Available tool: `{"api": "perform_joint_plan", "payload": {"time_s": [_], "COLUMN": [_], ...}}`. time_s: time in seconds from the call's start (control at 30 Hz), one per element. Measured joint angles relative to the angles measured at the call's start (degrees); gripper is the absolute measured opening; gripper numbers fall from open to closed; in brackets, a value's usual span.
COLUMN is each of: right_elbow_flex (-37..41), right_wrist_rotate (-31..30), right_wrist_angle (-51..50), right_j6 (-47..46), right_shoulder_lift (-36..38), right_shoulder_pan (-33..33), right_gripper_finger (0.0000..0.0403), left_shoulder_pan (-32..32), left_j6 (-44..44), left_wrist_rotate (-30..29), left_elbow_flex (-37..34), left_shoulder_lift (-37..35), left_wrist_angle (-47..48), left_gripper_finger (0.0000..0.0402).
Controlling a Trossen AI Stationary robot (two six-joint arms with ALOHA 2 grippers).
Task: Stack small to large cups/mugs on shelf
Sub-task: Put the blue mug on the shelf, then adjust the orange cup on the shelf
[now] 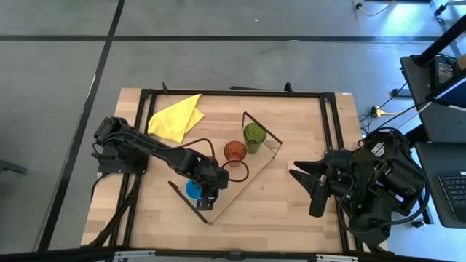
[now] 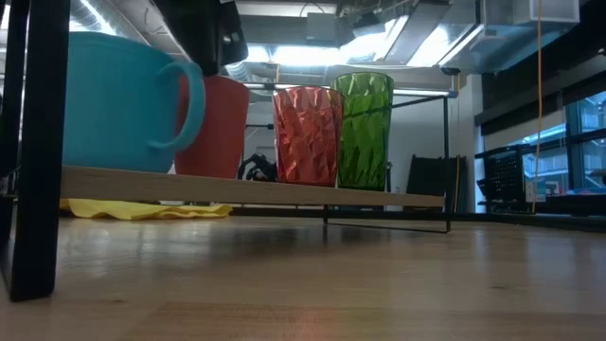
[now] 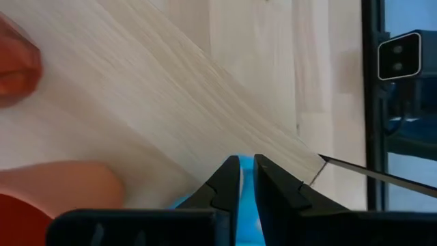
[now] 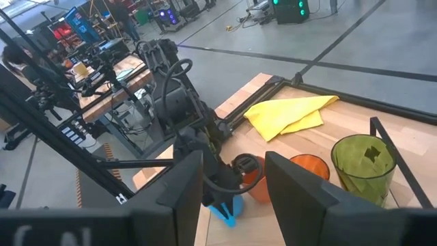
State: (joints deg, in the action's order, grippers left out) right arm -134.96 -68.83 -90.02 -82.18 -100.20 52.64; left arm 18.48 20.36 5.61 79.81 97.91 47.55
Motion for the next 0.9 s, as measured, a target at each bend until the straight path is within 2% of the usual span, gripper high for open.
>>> {"api": "perform_joint_plan", "payload": {"time_s": [0.53,0.63,0.7,0.77,0.9], "right_elbow_flex": [0.0,0.0,0.0,0.0,0.0], "right_wrist_rotate": [1.2,1.2,1.2,1.2,1.3], "right_wrist_angle": [0.0,0.0,0.0,0.0,0.0], "right_j6": [1.3,1.3,1.4,1.4,1.4], "right_shoulder_lift": [0.0,0.0,0.0,0.0,0.0], "right_shoulder_pan": [0.0,0.0,0.0,0.0,0.0], "right_gripper_finger": [0.0159,0.0159,0.0159,0.0159,0.0159], "left_shoulder_pan": [1.5,1.5,1.3,1.0,-0.7], "left_j6": [6.3,6.2,4.8,2.3,-2.7], "left_wrist_rotate": [6.9,6.8,5.1,0.9,-14.9], "left_elbow_flex": [0.0,2.5,6.0,9.8,16.6], "left_shoulder_lift": [0.0,-0.1,-0.3,-0.3,-0.4], "left_wrist_angle": [-2.4,-4.1,-4.8,-3.5,7.8], "left_gripper_finger": [0.0037,0.0037,0.0037,0.0037,0.0037]}}
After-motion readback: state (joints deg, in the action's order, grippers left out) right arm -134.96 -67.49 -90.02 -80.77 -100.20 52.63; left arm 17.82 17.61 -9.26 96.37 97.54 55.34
